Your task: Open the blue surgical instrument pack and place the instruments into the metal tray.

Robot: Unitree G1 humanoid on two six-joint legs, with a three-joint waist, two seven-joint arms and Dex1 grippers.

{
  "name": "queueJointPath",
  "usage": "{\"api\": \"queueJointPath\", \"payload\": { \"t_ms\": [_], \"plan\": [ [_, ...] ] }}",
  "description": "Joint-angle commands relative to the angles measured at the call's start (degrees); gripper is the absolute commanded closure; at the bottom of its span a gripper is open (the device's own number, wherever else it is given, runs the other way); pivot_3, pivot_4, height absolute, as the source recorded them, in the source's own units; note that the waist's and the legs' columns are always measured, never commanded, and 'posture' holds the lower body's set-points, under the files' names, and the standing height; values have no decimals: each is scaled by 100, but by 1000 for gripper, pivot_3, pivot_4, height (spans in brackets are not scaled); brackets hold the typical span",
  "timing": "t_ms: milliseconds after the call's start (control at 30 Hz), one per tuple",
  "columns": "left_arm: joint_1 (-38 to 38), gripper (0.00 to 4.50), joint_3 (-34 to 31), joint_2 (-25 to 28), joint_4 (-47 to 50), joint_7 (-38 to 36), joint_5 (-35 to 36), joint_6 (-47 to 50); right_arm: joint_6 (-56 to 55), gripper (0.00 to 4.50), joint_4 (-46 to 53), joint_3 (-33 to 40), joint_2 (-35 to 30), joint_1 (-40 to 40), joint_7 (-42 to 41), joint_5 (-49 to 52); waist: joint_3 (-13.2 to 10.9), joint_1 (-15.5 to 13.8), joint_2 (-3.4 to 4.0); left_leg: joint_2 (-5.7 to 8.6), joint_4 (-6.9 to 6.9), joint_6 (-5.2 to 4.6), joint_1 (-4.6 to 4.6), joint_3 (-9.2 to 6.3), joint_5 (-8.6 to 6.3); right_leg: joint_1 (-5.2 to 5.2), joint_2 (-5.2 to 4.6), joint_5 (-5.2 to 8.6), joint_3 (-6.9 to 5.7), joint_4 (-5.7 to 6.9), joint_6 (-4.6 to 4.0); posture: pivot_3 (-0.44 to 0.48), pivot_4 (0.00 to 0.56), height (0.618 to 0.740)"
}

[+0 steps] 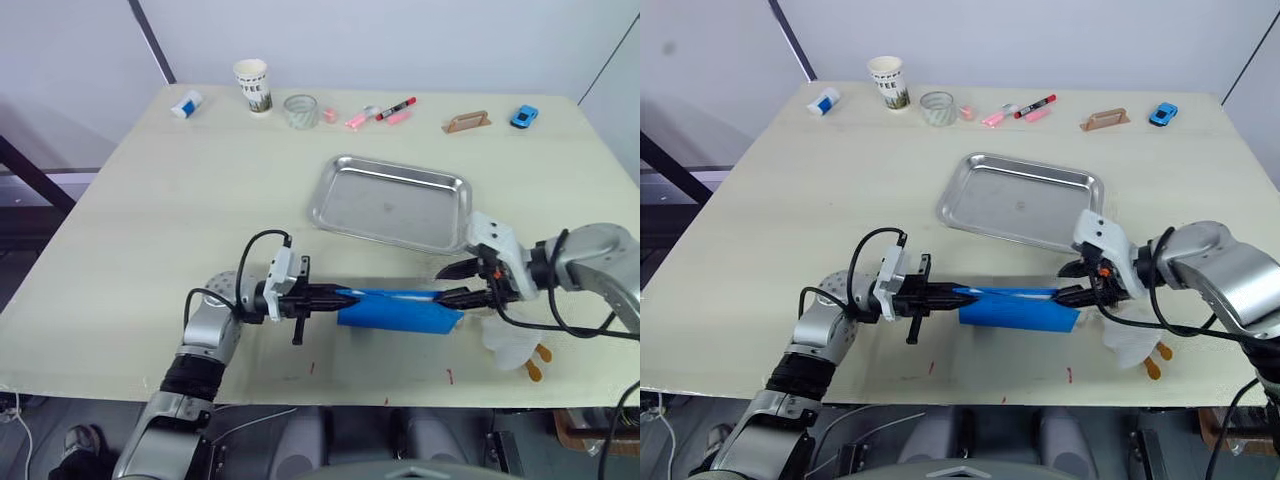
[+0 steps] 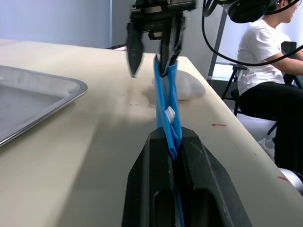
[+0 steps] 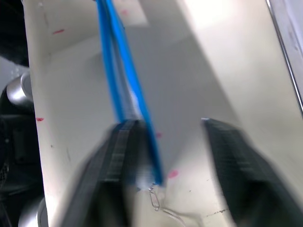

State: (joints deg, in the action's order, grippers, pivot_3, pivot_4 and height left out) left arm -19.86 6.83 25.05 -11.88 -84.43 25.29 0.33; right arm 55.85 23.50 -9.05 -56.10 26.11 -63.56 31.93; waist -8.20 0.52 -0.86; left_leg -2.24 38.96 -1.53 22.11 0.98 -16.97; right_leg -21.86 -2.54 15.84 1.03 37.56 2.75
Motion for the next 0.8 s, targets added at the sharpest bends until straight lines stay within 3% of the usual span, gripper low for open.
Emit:
{"api": "queueJointPath", "payload": {
  "t_ms": [33,300,433,567,800],
  "plan": [
    [-35,4500,-184,60,79,120,11,-168,-178,300,218,815,-194,-508,-80,279,-2,-23,-2,0,0,0,0,-1,0,1,0,0,0,0,0,0,150,740],
    [50,4500,-300,163,165,224,56,-200,10,300,713,3066,-322,-2513,75,733,-6,-85,-2,1,0,0,2,-4,0,2,0,0,-5,-1,0,0,150,740],
    [20,4500,-333,187,129,231,51,-213,-334,300,1158,4339,-108,-3782,-269,775,-12,-144,0,4,0,0,-8,-7,0,16,8,2,-4,-2,3,0,150,740],
    [-34,4500,-328,182,59,215,24,-267,-755,300,1433,5170,261,-4540,-519,925,-15,-134,-4,7,1,0,-10,-5,0,20,13,4,4,-2,10,0,150,740],
    [-95,4500,-349,201,-29,177,39,-288,-1339,300,1597,5954,597,-5707,-722,539,-19,-140,-11,9,1,0,-14,-5,0,23,23,5,8,-2,10,0,150,740]
  ]
}}
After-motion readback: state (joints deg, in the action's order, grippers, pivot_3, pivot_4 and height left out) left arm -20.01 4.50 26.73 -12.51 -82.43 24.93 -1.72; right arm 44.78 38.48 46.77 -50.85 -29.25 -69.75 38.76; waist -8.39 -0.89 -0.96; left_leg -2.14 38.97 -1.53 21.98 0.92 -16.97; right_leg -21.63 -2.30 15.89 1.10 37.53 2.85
